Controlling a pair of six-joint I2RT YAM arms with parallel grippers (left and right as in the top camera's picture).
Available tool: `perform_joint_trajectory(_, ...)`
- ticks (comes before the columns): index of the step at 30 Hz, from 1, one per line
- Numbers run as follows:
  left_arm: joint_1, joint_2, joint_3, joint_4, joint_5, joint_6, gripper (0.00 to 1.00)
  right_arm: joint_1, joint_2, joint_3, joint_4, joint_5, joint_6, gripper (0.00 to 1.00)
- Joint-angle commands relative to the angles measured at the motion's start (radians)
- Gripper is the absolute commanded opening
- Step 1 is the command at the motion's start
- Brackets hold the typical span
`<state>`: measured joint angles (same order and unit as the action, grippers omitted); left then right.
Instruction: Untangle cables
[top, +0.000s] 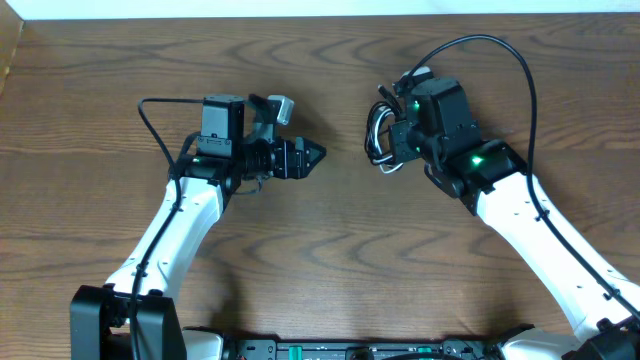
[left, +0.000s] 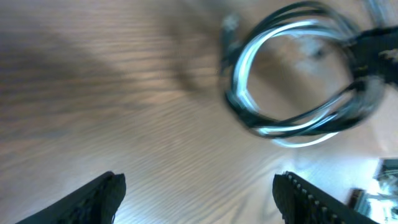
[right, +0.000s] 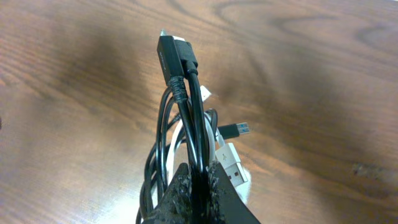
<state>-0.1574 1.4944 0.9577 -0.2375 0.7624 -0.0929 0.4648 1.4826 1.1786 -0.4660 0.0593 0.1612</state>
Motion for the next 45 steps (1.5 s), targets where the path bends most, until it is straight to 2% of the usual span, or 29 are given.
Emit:
perform_joint_trajectory(1,-0.005,0.009,-0.007,0.036,0.154,0.006,0.81,-0.006,-0.011,0.013,-0.011,-0.074,0.026,0.01)
perform_joint_trajectory(13,-0.076,0.01,-0.007,0.138,0.129,0.011,0.83,-0.007,-0.036,0.013,0.024,-0.352,0.04,0.01)
perform_joint_trajectory(19,-0.098,0.011,-0.007,0.146,-0.017,0.01,0.83,-0.008,-0.103,0.013,0.021,-0.393,0.032,0.01)
perform_joint_trajectory(25,-0.099,0.035,-0.007,0.162,-0.039,0.01,0.83,-0.008,-0.164,0.013,0.019,-0.408,0.032,0.01)
perform_joint_trajectory(26,-0.1,0.04,-0.007,0.166,-0.039,0.01,0.81,-0.008,-0.169,0.013,0.016,-0.408,0.032,0.01)
perform_joint_trajectory(28,-0.105,0.051,-0.007,0.178,-0.038,0.006,0.68,-0.008,-0.17,0.013,0.013,-0.407,0.024,0.01)
perform_joint_trajectory(32,-0.124,0.068,-0.007,0.192,-0.038,0.006,0.28,-0.008,-0.168,0.013,0.003,-0.406,0.024,0.01)
perform_joint_trajectory(33,-0.13,0.069,-0.007,0.195,-0.038,0.006,0.15,-0.008,-0.168,0.013,0.003,-0.406,0.024,0.01)
perform_joint_trajectory(34,-0.135,0.069,-0.007,0.199,-0.038,0.006,0.08,-0.008,-0.168,0.013,0.003,-0.401,0.024,0.01)
perform_joint_trajectory(40,-0.14,0.069,-0.007,0.209,-0.038,0.006,0.08,-0.008,-0.168,0.013,-0.018,-0.33,0.025,0.01)
perform_joint_trajectory(45,-0.132,0.067,-0.007,0.209,-0.028,0.005,0.08,-0.009,-0.168,0.012,-0.113,-0.09,0.056,0.01)
